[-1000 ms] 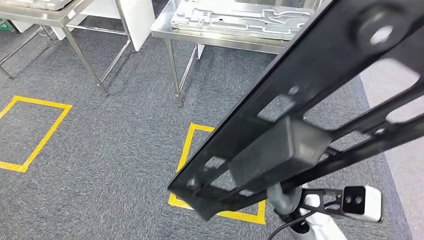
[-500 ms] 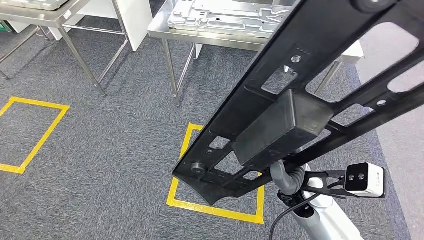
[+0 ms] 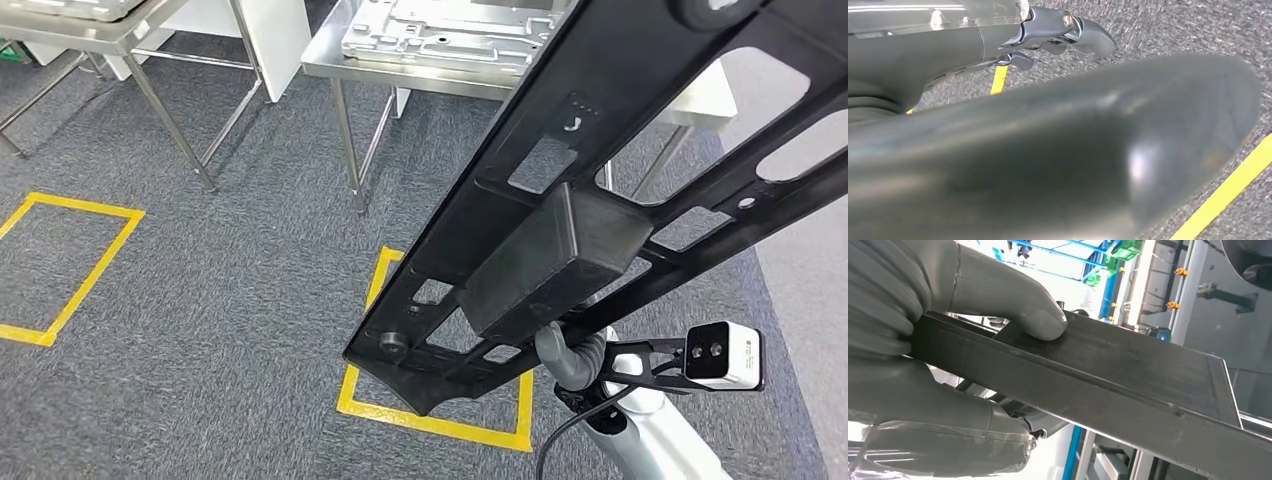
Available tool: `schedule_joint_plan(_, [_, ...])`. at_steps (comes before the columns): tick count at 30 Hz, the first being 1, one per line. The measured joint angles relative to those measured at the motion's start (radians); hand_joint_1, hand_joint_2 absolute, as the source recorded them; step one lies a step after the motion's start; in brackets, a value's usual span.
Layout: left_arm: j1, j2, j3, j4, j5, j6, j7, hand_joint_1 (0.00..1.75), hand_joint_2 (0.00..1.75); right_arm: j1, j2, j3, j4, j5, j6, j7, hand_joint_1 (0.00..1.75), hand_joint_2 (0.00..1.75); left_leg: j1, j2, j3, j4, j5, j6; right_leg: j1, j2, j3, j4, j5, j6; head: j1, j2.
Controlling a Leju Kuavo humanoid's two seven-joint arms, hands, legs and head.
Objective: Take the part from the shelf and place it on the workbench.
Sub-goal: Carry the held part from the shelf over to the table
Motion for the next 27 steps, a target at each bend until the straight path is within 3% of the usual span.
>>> schedule_joint_plan(2, [0.0,0.001,0.0,0.0,0.0,-0.001,-0.003,0.0,0.0,-0.002,-0.002,0.001,0.0,-0.003,-0.001,0.0,1.75,1.75,0.001,0.001,0.003,0.0,-0.005,-0.012,-0.002,0.002,0.004,-0.006,0.002,-0.012,0.0,0.0])
schedule_joint_plan(4, [-0.001,0.002,0.0,0.0,0.0,-0.002,-0.005,0.0,0.0,-0.007,-0.004,0.002,0.0,-0.008,-0.004,0.0,1.75,1.75,0.003,0.001,-0.017,0.051,-0.036,-0.021,-0.007,0.002,0.014,-0.016,0.003,-0.024,-0.003,0.0])
schedule_joint_plan(7, [0.002,0.002,0.0,0.0,0.0,-0.002,-0.006,0.0,0.0,-0.013,-0.004,0.004,0.0,-0.014,-0.009,0.002,1.75,1.75,0.006,0.0,-0.117,0.246,-0.118,-0.03,-0.004,0.001,0.02,-0.018,-0.001,-0.035,-0.006,0.0])
schedule_joint_plan(8, [0.003,0.002,0.001,0.0,0.0,-0.002,-0.006,0.0,0.0,-0.012,-0.004,0.004,0.001,-0.017,-0.011,0.002,1.75,1.75,0.006,0.0,-0.144,0.288,-0.124,-0.03,-0.003,0.002,0.021,-0.018,-0.003,-0.036,-0.006,0.0])
schedule_joint_plan(9, [0.005,0.002,0.001,0.0,0.0,-0.002,-0.006,0.0,0.0,-0.012,-0.005,0.005,0.002,-0.018,-0.012,0.002,1.75,1.75,0.006,0.0,-0.152,0.292,-0.109,-0.03,-0.001,0.003,0.023,-0.017,-0.005,-0.036,-0.006,0.0])
schedule_joint_plan(10, [0.005,0.003,0.001,0.0,0.0,-0.002,-0.006,0.0,0.0,-0.012,-0.005,0.005,0.002,-0.02,-0.012,0.002,1.75,1.75,0.006,0.0,-0.139,0.252,-0.075,-0.027,0.0,0.005,0.026,-0.015,-0.009,-0.035,-0.006,0.0])
schedule_joint_plan(12, [0.005,0.004,0.001,0.0,0.0,-0.002,-0.006,0.0,0.0,-0.013,-0.005,0.006,0.003,-0.021,-0.012,0.002,1.75,1.75,0.004,0.0,-0.08,0.115,0.002,-0.016,0.003,0.006,0.035,-0.012,-0.018,-0.03,-0.006,0.0])
schedule_joint_plan(13, [0.005,0.004,0.001,0.0,0.0,-0.002,-0.006,0.0,0.0,-0.013,-0.005,0.007,0.003,-0.022,-0.012,0.002,1.75,1.75,0.002,0.0,-0.055,0.059,0.022,-0.01,0.005,0.007,0.037,-0.01,-0.022,-0.027,-0.006,0.0])
schedule_joint_plan(14, [0.004,0.005,0.002,0.0,0.0,-0.002,-0.007,0.0,0.0,-0.014,-0.005,0.008,0.003,-0.023,-0.012,0.003,1.75,1.75,-0.001,-0.001,-0.04,0.026,0.029,-0.005,0.007,0.007,0.036,-0.009,-0.024,-0.023,-0.006,0.0])
schedule_joint_plan(18, [0.005,0.004,0.003,0.0,0.0,-0.002,-0.007,0.0,0.0,-0.029,-0.005,0.016,0.005,-0.038,-0.012,0.021,1.75,1.75,0.001,-0.001,-0.03,0.001,0.027,0.013,0.005,0.006,0.032,0.002,-0.036,-0.003,-0.005,0.0])
schedule_joint_plan(20, [0.002,0.003,0.004,0.0,0.0,-0.002,-0.007,0.0,0.0,-0.04,-0.005,0.019,0.007,-0.042,-0.013,0.031,1.75,1.75,0.005,0.0,-0.023,-0.008,0.029,0.023,0.001,0.006,-0.005,0.08,-0.078,0.007,-0.001,0.0])
schedule_joint_plan(22, [0.0,0.003,0.005,0.0,0.0,-0.001,-0.006,0.0,0.0,-0.034,-0.004,0.021,0.009,-0.032,-0.015,0.034,1.75,1.75,0.005,0.0,-0.02,-0.009,0.027,0.028,-0.003,0.006,-0.076,0.214,-0.13,0.016,0.002,0.0])
schedule_joint_plan(23, [0.0,0.003,0.005,0.0,0.0,0.001,-0.006,0.0,0.0,-0.025,-0.003,0.023,0.009,-0.02,-0.015,0.033,1.75,1.75,0.005,-0.001,-0.019,-0.008,0.025,0.029,-0.006,0.006,-0.106,0.264,-0.141,0.02,0.002,0.0])
schedule_joint_plan(24, [0.001,0.003,0.006,0.0,0.0,0.002,-0.006,0.0,0.0,-0.013,-0.002,0.026,0.01,-0.006,-0.013,0.03,1.75,1.75,0.005,-0.002,-0.016,-0.008,0.022,0.028,-0.009,0.005,-0.119,0.278,-0.131,0.022,0.002,0.0])
schedule_joint_plan(25, [0.002,0.002,0.006,0.0,0.0,0.004,-0.006,0.0,0.0,-0.003,-0.001,0.029,0.01,0.009,-0.01,0.027,1.75,1.75,0.005,-0.004,-0.013,-0.007,0.019,0.026,-0.012,0.005,-0.114,0.253,-0.103,0.023,0.002,0.0])
schedule_joint_plan(27, [0.004,-0.002,0.007,0.0,0.0,0.007,-0.005,0.0,0.0,0.009,0.005,0.036,0.013,0.037,0.002,0.019,1.75,1.75,0.005,-0.006,-0.004,-0.003,0.009,0.019,-0.015,0.002,-0.061,0.123,-0.025,0.021,0.003,0.0])
